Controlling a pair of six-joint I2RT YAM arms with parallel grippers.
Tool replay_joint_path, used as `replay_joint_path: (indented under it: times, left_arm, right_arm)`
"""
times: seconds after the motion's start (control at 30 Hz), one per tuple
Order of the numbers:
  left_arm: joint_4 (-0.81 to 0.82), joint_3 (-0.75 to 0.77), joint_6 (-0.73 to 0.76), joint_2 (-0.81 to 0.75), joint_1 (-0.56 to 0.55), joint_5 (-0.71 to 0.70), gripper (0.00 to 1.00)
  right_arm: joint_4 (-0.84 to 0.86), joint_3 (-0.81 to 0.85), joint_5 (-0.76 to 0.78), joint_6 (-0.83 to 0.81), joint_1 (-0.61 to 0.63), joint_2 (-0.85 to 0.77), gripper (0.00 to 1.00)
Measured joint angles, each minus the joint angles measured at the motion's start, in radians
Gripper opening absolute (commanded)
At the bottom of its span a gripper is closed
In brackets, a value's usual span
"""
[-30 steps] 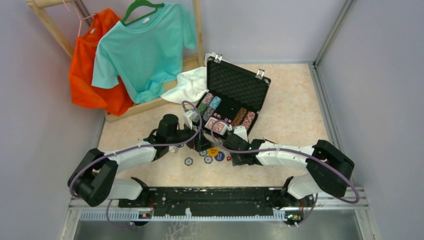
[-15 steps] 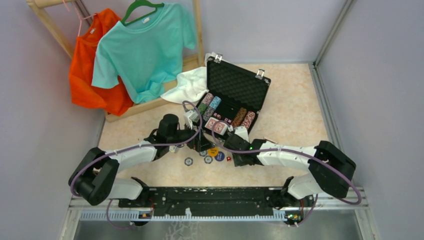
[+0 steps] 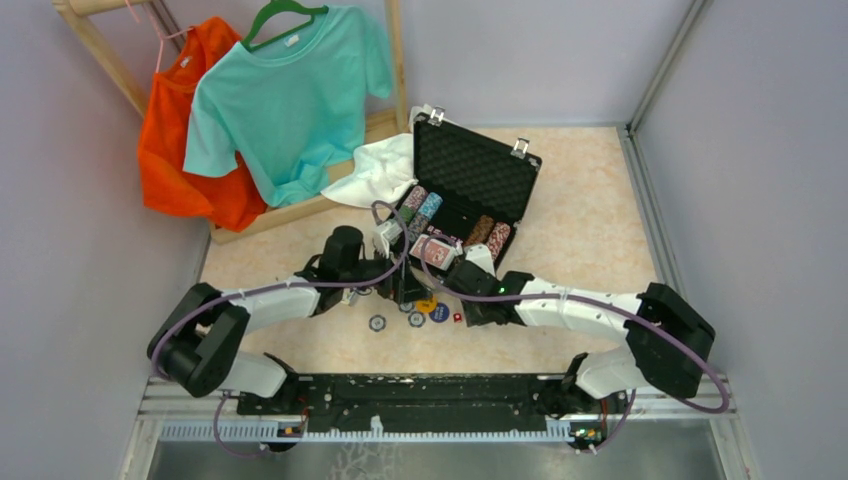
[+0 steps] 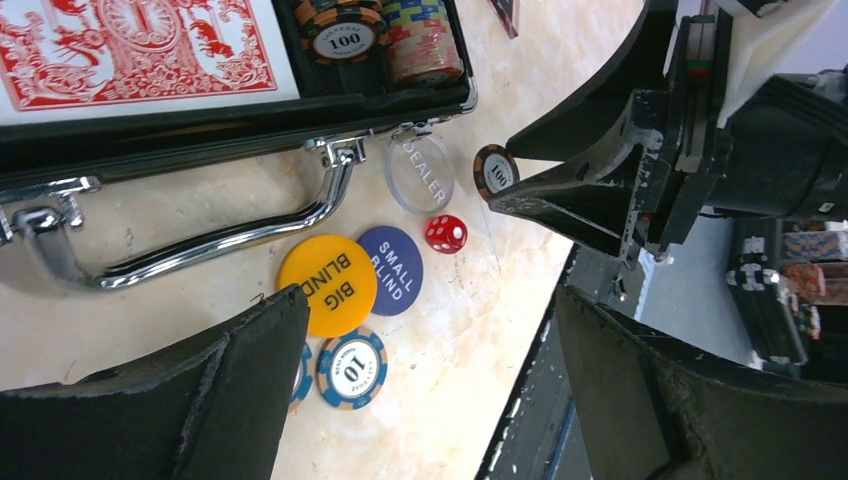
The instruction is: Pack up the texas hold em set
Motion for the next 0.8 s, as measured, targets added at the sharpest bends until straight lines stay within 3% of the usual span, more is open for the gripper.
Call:
replay_joint_path:
  times: [0.5,0.8]
  left_arm:
    - [-0.111,0.180,-0.127,0.143,0.000,0.119,0.98]
    - [-0.097,0.226,-0.244,0.259,0.000,0.204,0.98]
  right_arm:
    - [-0.045,0.090,0.030,-0.055,0.000,-0.043,0.38]
    - [-0.047,0.130,0.030,-0.089,0.000,-0.043,0.38]
